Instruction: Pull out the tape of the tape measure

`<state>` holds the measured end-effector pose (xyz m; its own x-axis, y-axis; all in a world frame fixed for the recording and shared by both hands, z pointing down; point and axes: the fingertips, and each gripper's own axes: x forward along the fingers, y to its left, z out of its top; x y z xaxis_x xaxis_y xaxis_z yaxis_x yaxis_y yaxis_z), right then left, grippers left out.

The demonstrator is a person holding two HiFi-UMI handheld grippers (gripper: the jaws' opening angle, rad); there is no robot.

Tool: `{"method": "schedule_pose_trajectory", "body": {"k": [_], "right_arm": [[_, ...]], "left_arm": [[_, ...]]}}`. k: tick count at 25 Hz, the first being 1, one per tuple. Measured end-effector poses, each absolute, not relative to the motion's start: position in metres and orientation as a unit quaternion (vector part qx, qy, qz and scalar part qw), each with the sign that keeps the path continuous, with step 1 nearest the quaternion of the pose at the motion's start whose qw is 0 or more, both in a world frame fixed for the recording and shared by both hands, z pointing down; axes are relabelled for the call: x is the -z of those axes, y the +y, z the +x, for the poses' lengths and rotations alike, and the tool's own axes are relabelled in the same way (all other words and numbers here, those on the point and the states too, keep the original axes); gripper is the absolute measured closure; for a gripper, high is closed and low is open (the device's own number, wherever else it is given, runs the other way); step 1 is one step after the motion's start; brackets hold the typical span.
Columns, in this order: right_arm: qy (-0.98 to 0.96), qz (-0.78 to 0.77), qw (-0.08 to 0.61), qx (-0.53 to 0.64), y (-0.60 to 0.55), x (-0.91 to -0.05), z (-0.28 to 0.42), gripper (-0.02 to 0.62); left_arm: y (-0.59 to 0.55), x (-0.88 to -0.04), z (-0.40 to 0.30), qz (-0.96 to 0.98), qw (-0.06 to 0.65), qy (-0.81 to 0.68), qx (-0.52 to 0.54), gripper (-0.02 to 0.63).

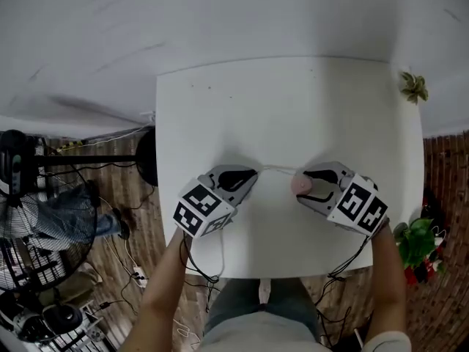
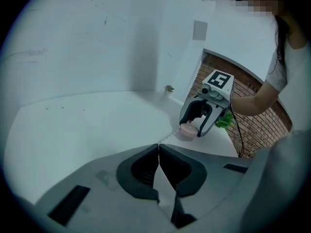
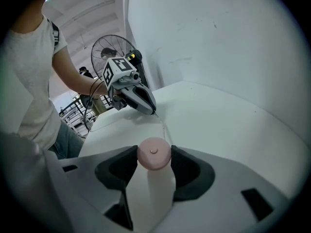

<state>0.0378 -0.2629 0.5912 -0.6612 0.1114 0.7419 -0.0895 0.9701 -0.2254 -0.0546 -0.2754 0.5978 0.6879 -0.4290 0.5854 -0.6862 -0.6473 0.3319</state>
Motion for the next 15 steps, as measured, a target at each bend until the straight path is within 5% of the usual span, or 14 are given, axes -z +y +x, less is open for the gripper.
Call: {"method": "schedule_pose_trajectory", "body": {"k": [15], "right_arm": [[-0.888,-0.011,0.441,-0.130,-0.263,-0.613,0.042,0.379]], "left_arm": [[-0.278,-0.616,-0.049,0.858,0.280,-0.313,-0.296,0.592]]}}
